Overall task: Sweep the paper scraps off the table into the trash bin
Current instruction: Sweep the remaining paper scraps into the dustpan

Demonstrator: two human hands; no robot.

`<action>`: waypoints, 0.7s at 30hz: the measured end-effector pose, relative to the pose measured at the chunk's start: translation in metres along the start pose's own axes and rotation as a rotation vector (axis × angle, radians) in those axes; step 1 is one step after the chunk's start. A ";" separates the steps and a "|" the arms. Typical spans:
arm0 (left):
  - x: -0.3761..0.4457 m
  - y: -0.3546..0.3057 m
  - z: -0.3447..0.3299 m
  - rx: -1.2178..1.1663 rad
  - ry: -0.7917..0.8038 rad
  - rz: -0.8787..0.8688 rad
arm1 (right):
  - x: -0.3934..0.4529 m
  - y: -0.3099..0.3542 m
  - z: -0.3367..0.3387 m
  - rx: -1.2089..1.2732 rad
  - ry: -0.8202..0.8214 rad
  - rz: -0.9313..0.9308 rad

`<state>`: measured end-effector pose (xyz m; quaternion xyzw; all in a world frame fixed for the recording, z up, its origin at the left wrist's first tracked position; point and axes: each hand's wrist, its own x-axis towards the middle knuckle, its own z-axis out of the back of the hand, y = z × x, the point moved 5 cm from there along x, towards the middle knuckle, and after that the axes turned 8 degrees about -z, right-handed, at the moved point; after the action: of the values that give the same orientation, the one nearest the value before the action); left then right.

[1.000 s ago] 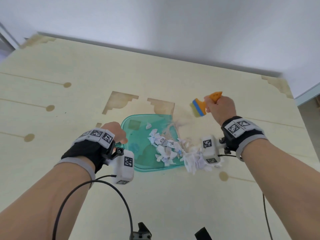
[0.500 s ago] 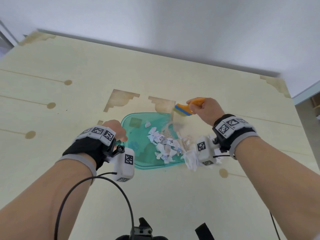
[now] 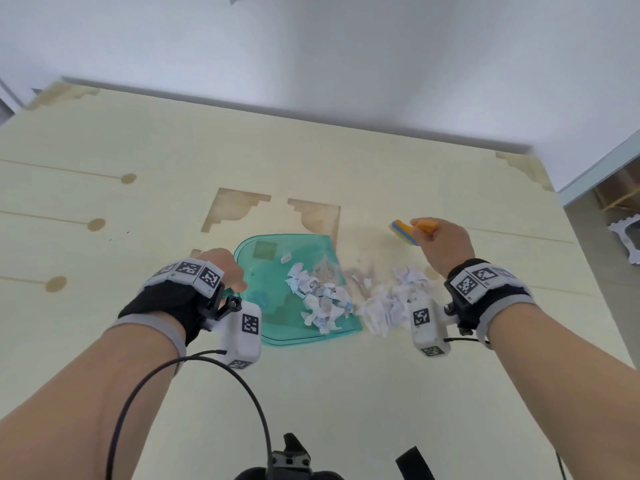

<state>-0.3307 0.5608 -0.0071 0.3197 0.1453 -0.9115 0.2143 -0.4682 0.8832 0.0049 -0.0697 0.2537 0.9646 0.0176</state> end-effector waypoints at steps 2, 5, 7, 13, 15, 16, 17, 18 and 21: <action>-0.002 -0.002 -0.002 0.018 -0.002 0.008 | -0.007 -0.002 -0.012 -0.095 0.053 0.004; -0.003 -0.006 -0.005 0.034 -0.005 0.009 | -0.023 0.021 -0.038 -0.197 0.161 0.084; -0.003 -0.009 -0.008 0.043 -0.003 -0.011 | -0.037 0.041 -0.051 -0.166 0.182 0.141; -0.003 -0.011 -0.010 0.046 0.008 -0.036 | -0.037 0.046 -0.028 0.105 0.070 0.096; -0.004 -0.012 -0.009 0.040 0.000 -0.044 | -0.029 0.027 -0.008 0.082 -0.064 0.072; -0.004 -0.012 -0.009 0.041 -0.005 -0.047 | -0.027 0.014 0.002 0.047 -0.137 0.056; -0.004 -0.012 -0.010 0.044 -0.010 -0.047 | -0.025 -0.001 0.009 0.012 -0.199 0.031; -0.004 -0.013 -0.011 0.046 -0.013 -0.046 | -0.023 -0.016 0.015 -0.021 -0.232 -0.003; -0.003 -0.015 -0.015 0.030 -0.003 -0.054 | -0.020 -0.048 0.012 -0.156 -0.141 -0.121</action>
<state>-0.3277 0.5806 -0.0143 0.3174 0.1399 -0.9195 0.1849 -0.4462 0.9306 -0.0047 -0.0179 0.1715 0.9811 0.0879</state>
